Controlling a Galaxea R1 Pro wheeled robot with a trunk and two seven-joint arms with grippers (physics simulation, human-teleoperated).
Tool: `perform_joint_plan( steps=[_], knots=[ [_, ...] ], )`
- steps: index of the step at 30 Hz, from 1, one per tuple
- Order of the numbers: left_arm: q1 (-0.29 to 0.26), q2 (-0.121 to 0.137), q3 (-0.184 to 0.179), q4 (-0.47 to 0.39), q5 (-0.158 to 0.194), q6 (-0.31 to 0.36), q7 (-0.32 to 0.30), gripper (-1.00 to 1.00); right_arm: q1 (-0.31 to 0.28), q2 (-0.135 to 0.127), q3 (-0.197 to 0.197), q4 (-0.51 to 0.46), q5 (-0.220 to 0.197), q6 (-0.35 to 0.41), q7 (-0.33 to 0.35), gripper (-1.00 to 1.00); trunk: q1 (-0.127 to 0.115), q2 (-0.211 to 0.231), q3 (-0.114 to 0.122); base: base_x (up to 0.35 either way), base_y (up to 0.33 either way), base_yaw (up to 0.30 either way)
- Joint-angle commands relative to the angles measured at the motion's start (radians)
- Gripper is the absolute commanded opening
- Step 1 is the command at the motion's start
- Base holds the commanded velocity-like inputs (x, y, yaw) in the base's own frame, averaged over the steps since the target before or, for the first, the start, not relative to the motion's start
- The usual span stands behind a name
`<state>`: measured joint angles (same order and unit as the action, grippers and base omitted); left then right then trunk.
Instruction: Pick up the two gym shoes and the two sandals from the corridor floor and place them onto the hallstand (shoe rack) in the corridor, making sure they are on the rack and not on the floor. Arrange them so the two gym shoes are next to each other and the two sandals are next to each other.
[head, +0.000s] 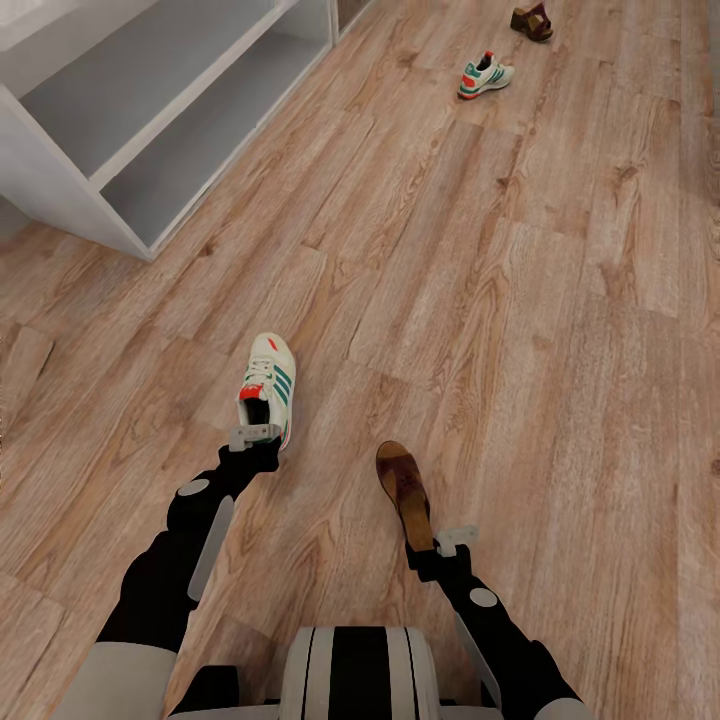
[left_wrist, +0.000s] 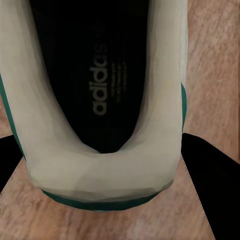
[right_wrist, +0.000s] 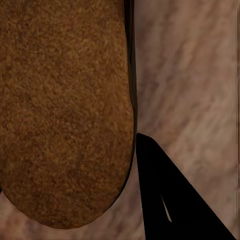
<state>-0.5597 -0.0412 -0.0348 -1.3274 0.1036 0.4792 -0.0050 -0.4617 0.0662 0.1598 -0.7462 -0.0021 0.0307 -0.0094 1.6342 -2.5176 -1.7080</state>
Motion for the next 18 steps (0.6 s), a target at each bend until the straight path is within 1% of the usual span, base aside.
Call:
perform_joint_plan(
  steps=[1, 8, 11, 13, 14, 16, 18],
  knots=[
    [0.0, 0.0, 0.001, -0.001, 0.01, 0.005, 0.0, -1.0, 0.0, 0.0, 0.001, -0.001, -0.004, 0.003, -0.003, -1.0, -0.001, 0.0, 0.004, 0.0, 0.0, 0.0],
    [0.0, 0.0, 0.001, -0.001, 0.011, 0.005, 0.0, -1.0, 0.0, 0.0, 0.001, -0.007, -0.003, 0.007, -0.003, -1.0, -0.004, 0.002, 0.031, 0.0, 0.0, 0.0],
    [0.0, -0.001, 0.001, -0.001, 0.013, 0.005, 0.0, -1.0, 0.0, 0.0, 0.001, -0.071, -0.003, 0.014, -0.003, -1.0, -0.005, 0.002, 0.042, 0.0, 0.0, 0.0],
    [0.001, -0.001, 0.001, 0.0, 0.019, 0.005, 0.0, -1.0, 0.0, 0.0, 0.004, -0.145, -0.003, 0.017, -0.003, -1.0, -0.006, 0.003, 0.05, 0.0, 0.0, 0.0],
    [0.003, -0.001, 0.0, 0.001, 0.028, 0.005, 0.0, -1.0, 0.0, 0.0, 0.004, -0.185, -0.003, 0.017, -0.003, -1.0, -0.006, 0.003, 0.054, 0.0, 0.0, 0.0],
    [0.005, -0.002, 0.001, 0.002, 0.042, 0.005, 0.0, -1.0, 0.0, 0.001, 0.005, -0.216, -0.005, 0.017, -0.002, -1.0, -0.007, 0.004, 0.062, 0.0, 0.0, 0.0],
    [0.006, -0.001, 0.001, 0.004, 0.046, 0.005, 0.0, -1.0, 0.0, 0.001, 0.005, -0.224, -0.005, 0.016, -0.003, -1.0, -0.008, 0.004, 0.069, 0.0, 0.0, 0.0]
  ],
)
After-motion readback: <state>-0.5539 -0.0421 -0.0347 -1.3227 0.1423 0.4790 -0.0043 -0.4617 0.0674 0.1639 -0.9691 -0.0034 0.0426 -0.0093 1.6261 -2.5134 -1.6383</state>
